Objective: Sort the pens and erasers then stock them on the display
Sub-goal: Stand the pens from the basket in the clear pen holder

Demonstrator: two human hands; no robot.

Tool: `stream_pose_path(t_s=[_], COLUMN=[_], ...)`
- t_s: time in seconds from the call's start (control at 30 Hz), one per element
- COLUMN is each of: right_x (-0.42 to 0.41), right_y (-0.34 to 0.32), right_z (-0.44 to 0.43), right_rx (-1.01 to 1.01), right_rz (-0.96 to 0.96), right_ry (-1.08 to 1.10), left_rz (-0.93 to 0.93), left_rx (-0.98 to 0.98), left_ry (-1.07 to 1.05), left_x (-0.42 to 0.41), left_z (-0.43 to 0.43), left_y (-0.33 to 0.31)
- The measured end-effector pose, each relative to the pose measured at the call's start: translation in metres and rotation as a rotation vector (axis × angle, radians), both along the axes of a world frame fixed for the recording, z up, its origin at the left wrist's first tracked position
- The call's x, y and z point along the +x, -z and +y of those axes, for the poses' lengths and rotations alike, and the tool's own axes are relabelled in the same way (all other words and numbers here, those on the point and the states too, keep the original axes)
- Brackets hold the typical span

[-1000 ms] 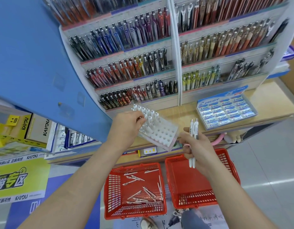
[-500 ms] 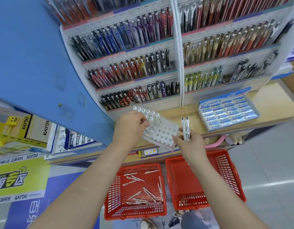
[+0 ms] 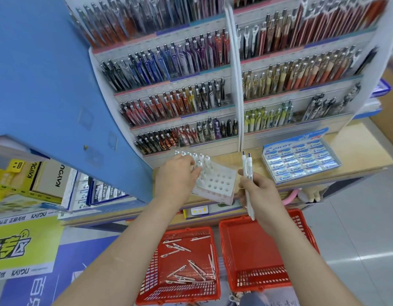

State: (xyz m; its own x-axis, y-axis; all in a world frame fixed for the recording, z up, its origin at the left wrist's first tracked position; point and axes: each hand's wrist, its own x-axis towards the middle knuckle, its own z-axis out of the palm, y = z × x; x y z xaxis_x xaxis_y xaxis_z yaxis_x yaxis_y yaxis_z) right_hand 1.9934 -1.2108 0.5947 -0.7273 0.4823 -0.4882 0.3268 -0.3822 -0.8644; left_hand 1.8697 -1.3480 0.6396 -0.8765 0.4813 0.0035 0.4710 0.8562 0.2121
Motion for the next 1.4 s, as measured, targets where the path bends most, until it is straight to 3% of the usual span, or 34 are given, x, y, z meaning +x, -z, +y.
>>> stream_pose_path(t_s=[0.1, 0.23, 0.53, 0.9, 1.13, 1.27, 1.4], right_x=[0.008, 0.008, 0.014, 0.011, 0.013, 0.021, 0.025], right_y=[-0.017, -0.036, -0.028, -0.010, 0.008, 0.011, 0.015], right_z=[0.002, -0.004, 0.003, -0.010, -0.002, 0.001, -0.001], right_rx=[-0.246, -0.130, -0.197, 0.112, -0.068, -0.200, -0.172], right_rz=[0.152, 0.231, 0.192, 0.165, 0.001, 0.037, 0.067], right_ry=[-0.167, -0.367, -0.317, -0.082, 0.051, 0.069, 0.024], left_rz=[-0.178, -0.686, -0.742, -0.747, -0.288, -0.182, -0.098], left_rx=[0.289, 0.663, 0.962, 0.771, 0.503, 0.380, 0.294], left_ry=[-0.017, -0.041, -0.221, -0.292, -0.194, -0.066, 0.026], left_x=[0.011, 0.026, 0.020, 0.015, -0.005, -0.004, -0.003], left_z=[0.006, 0.019, 0.000, -0.010, -0.010, 0.001, 0.013], left_y=[-0.011, -0.035, -0.053, -0.050, -0.045, -0.041, -0.034])
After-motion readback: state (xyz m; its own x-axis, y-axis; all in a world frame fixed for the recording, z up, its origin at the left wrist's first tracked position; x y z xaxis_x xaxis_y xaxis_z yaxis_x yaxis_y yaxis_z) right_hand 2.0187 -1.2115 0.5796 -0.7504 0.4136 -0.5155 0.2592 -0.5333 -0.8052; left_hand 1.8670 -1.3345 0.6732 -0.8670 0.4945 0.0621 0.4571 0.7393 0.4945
